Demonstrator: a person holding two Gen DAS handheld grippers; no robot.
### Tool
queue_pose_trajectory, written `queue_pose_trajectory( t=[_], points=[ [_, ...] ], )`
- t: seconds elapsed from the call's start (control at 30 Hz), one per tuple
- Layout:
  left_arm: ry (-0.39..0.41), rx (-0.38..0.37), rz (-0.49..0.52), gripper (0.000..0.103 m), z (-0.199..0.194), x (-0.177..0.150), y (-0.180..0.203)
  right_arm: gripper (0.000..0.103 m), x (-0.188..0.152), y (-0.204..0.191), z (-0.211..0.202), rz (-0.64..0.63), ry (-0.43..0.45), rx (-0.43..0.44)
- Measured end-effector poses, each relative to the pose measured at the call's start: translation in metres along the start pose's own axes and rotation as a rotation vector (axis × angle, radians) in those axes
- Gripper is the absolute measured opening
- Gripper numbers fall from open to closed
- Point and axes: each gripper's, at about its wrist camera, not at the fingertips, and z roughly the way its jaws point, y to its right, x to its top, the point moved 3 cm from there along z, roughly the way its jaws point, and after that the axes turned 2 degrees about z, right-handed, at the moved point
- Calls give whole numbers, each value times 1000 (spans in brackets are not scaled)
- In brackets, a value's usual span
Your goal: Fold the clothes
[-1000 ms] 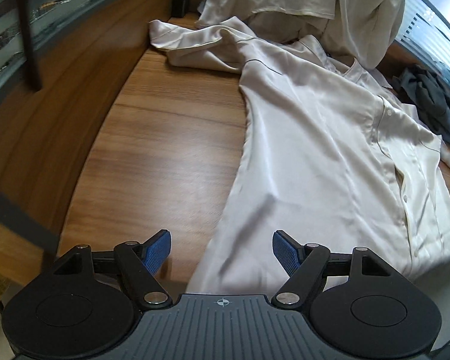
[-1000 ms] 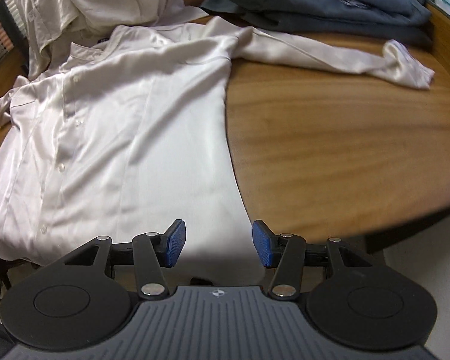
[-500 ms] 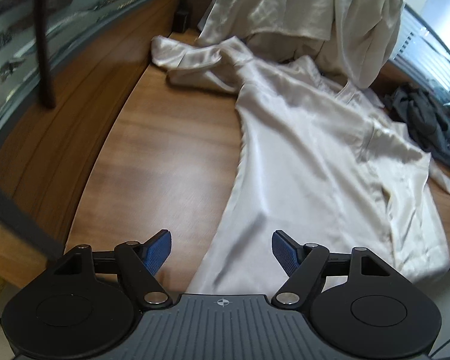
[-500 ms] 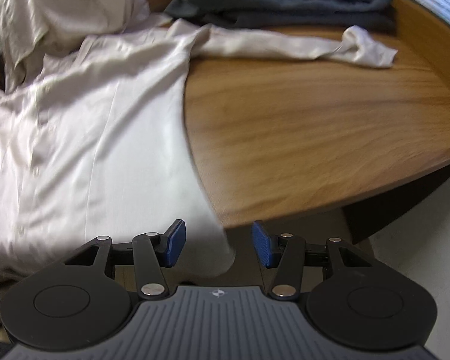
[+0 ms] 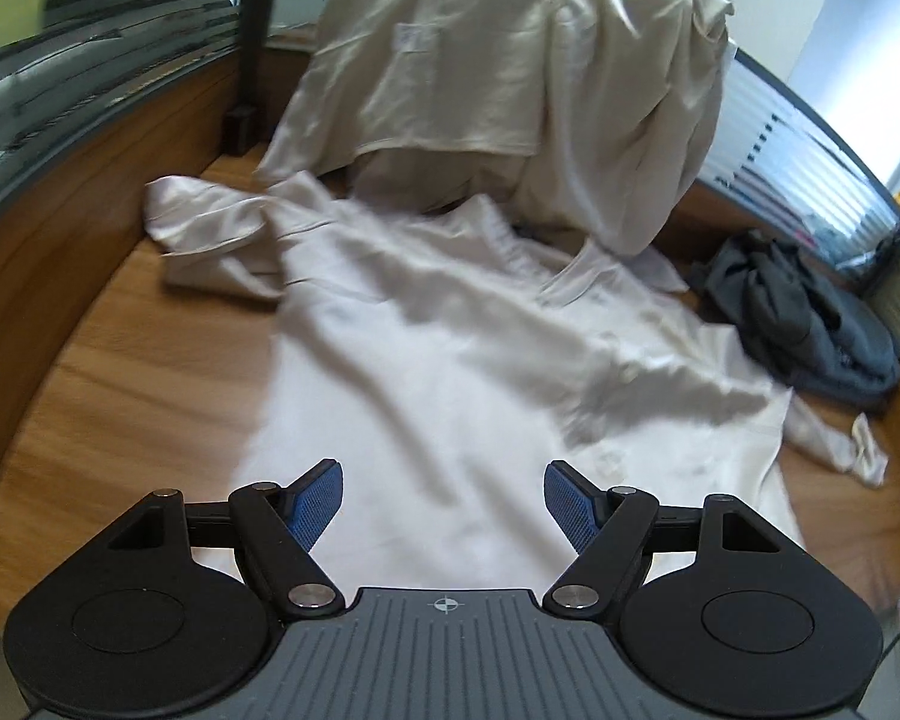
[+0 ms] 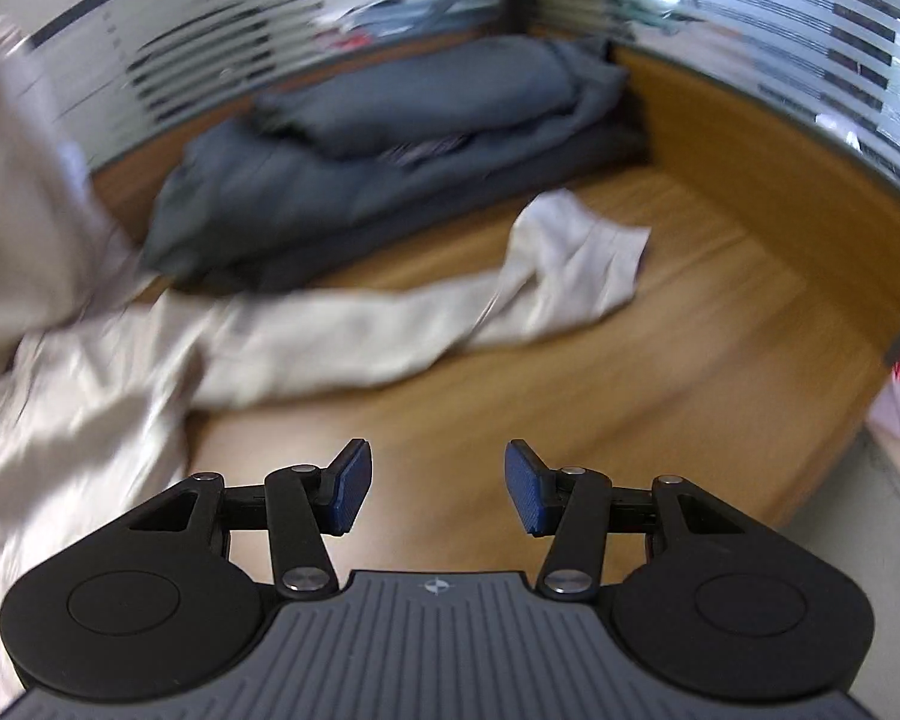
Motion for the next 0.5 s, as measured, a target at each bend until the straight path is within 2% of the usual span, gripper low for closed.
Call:
queue_pose_trajectory(
  t=[0.17, 0.3, 0.43, 0.5],
  points=[
    [0, 41, -81, 76, 26, 0, 67, 55, 68, 43, 52, 49, 1, 19],
    [-12, 66, -145, 76, 36, -4, 118, 57, 115, 66, 105, 58, -44, 24],
    [-1, 93, -174, 76, 39, -7, 167, 67, 152, 75, 159, 59, -90, 37],
    [6, 101, -197, 77, 37, -9, 182, 68, 162, 75, 182, 66, -120, 30]
  ],
)
